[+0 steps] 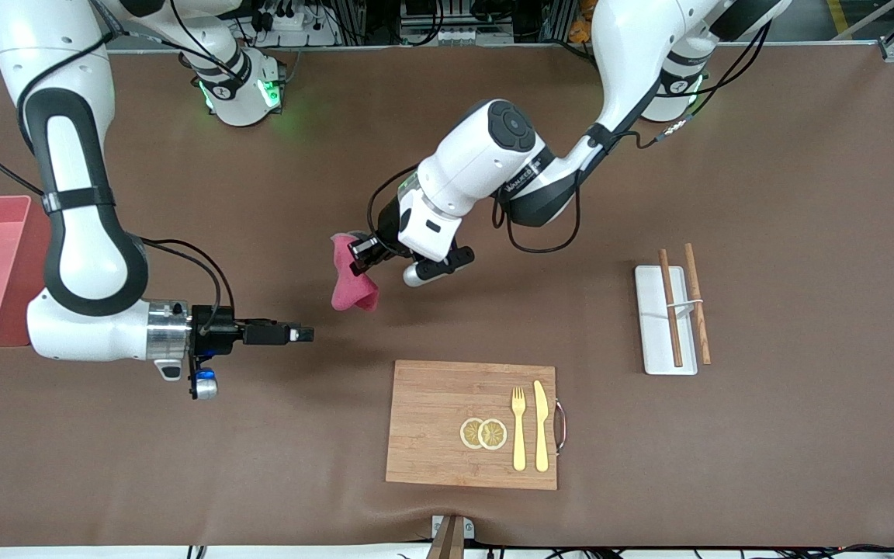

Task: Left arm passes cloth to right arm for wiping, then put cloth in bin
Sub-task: 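Grasp the cloth with the right gripper beside the left gripper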

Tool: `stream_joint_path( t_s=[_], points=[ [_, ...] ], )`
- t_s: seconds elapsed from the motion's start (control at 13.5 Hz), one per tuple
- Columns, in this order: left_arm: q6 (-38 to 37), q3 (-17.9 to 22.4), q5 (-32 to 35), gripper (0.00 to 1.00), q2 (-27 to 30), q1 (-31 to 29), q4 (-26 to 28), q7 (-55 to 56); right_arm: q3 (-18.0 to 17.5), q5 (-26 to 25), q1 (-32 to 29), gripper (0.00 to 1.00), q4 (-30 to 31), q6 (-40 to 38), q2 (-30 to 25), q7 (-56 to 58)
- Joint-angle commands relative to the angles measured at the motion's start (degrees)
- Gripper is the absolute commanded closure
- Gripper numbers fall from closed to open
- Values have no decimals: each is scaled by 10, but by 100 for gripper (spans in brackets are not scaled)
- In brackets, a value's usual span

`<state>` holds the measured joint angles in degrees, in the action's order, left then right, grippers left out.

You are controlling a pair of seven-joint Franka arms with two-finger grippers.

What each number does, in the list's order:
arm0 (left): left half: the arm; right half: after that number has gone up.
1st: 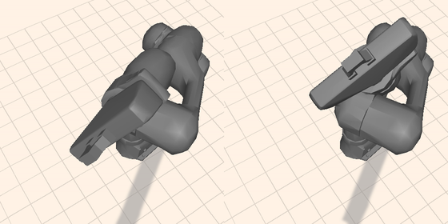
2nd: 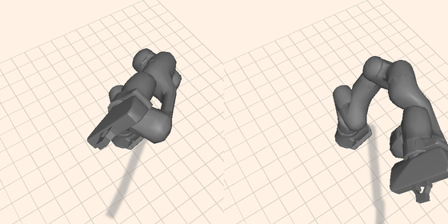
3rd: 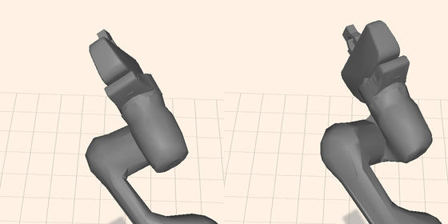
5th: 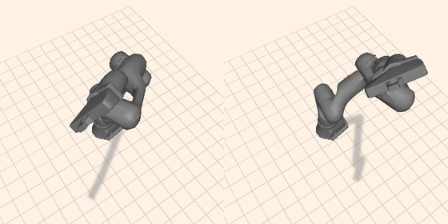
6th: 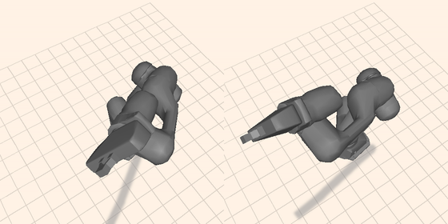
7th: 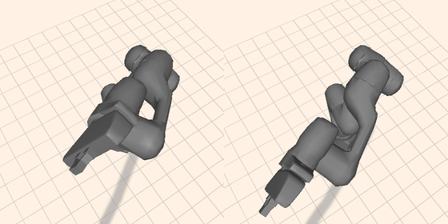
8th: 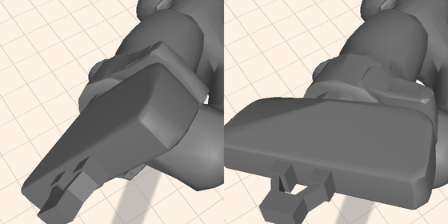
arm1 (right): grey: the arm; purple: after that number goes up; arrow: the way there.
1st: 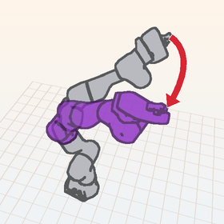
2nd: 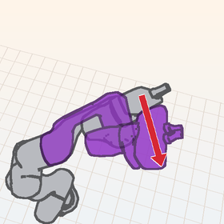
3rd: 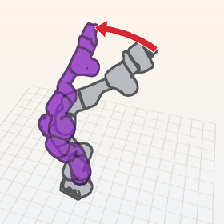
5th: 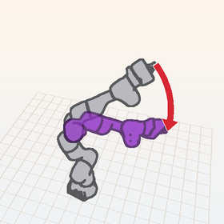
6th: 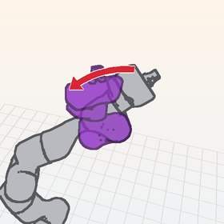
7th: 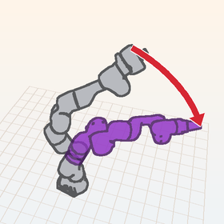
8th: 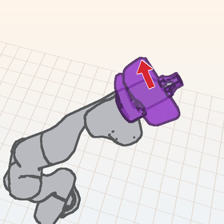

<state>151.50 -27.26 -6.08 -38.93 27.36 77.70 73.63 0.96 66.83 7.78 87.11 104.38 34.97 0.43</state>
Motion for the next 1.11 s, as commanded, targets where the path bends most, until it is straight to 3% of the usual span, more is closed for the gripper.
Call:
stream_joint_path(
  t_s=[0.0, 0.3, 0.52, 0.96, 1.04],
  points=[
    [7, 3, -12, 100, -4, 6, -12, 6, 4, 24, 24, 0, -5, 20, 12, -86],
    [7, 3, -12, 100, -4, 4, -12, 6, 5, 16, 37, 0, -5, -4, 8, -179],
    [20, 4, -12, 100, -5, 4, -12, 6, 5, -21, 41, 0, 1, -14, 4, -191],
    [47, 5, -12, 100, -12, 7, -11, 13, 5, -24, 55, 0, -2, -59, 5, -237],
    [49, 5, -12, 100, -14, 7, -11, 13, 5, -23, 57, 17, -4, -61, 5, -239]
  ],
)
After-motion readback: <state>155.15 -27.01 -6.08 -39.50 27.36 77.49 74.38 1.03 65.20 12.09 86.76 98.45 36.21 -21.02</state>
